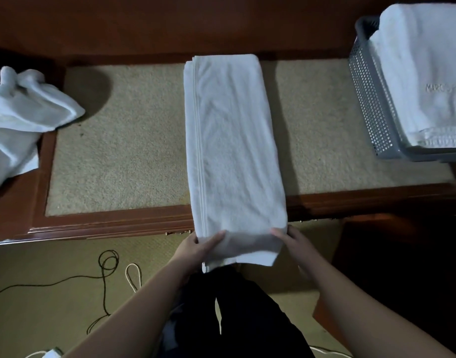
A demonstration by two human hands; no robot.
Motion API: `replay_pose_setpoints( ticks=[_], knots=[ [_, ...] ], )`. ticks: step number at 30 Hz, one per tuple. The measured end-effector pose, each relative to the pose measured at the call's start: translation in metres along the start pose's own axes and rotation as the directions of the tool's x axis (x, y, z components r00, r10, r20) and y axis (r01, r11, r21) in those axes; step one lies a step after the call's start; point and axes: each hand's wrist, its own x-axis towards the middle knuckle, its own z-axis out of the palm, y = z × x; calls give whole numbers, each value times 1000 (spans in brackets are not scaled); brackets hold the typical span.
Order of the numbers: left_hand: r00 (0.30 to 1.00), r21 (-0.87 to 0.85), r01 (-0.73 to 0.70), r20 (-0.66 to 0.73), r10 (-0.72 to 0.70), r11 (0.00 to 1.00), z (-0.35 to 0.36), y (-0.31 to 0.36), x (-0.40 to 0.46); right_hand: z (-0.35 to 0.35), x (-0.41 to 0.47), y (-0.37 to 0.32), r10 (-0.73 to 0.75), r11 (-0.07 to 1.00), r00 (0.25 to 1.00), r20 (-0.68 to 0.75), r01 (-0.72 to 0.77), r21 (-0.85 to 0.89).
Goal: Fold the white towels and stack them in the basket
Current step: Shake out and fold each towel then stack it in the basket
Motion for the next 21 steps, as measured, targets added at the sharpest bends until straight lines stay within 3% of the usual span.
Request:
replay_pose_setpoints(
  ticks=[3, 7, 10, 16, 21],
  knots=[
    [997, -168, -52, 43, 60, 984, -1, -1, -14, -2, -10, 8, -29, 998, 1000, 11, 28, 50],
    [989, -250, -85, 99, 113, 965, 1, -4, -36, -6, -22, 14, -38, 992, 999, 39, 33, 121],
    [984, -347, -13, 164, 74, 938, -4, -6, -56, -9, -38, 11, -18, 995, 998, 67, 11, 101],
    [963, -367, 74, 268, 29, 927, -16, 0, -101, -16, -79, 5, 19, 990, 991, 133, -37, 133],
    [961, -344, -23, 250, 115, 939, -20, 14, -129, -20, -104, -15, -32, 990, 994, 100, 18, 138]
  ],
)
